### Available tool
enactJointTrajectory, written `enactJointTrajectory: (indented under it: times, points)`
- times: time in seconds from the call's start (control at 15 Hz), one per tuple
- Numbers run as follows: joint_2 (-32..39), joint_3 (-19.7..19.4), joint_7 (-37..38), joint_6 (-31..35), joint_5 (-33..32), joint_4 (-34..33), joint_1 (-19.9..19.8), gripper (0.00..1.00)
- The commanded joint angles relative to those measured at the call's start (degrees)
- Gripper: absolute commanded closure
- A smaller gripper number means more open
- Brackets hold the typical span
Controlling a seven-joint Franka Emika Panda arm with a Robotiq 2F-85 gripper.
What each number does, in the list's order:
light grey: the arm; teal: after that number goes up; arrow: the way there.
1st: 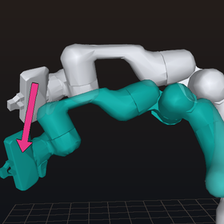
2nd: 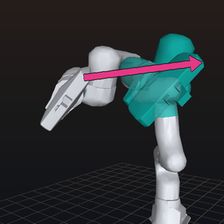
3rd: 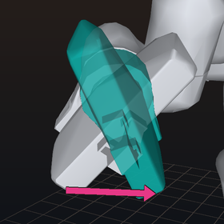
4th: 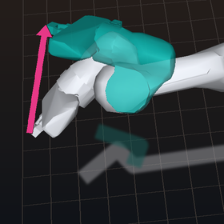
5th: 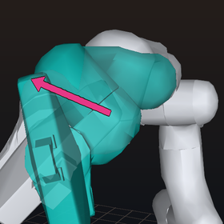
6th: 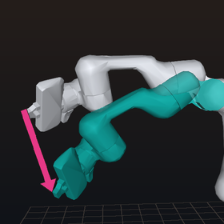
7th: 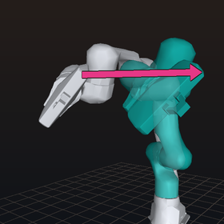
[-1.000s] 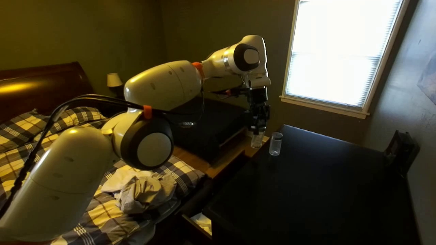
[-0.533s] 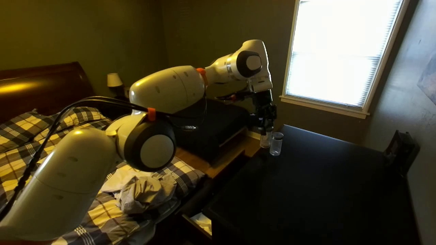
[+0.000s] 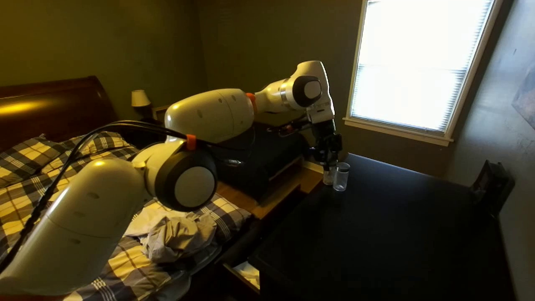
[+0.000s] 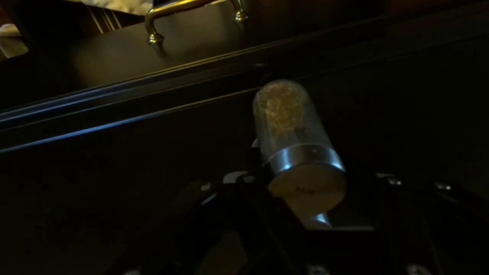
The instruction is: Remove the glass jars from the open drawer.
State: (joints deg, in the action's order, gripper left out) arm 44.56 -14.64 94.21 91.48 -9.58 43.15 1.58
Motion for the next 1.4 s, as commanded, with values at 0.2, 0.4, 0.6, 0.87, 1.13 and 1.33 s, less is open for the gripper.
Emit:
enactJointTrajectory:
  times: [0.2, 0.4, 0.6, 0.87, 1.13, 1.33]
  points:
    - [-1.1, -1.3, 3.9, 1.4, -0.2, 2.6, -0.1, 0.75]
    - [-0.9, -1.7, 4.4, 0.7, 0.3, 2.3, -0.7, 0.75]
    - [-0.8, -2.0, 5.1, 0.3, 0.7, 2.0, -1.7, 0.75]
    - [-0.4, -1.8, 4.6, 0.4, 0.6, 1.7, -2.5, 0.25]
    - [-0.9, -0.7, 2.8, 1.0, 1.7, 2.0, -2.9, 0.02]
    - [-1.6, 2.8, -4.5, 3.8, 5.2, 2.6, -3.9, 0.0]
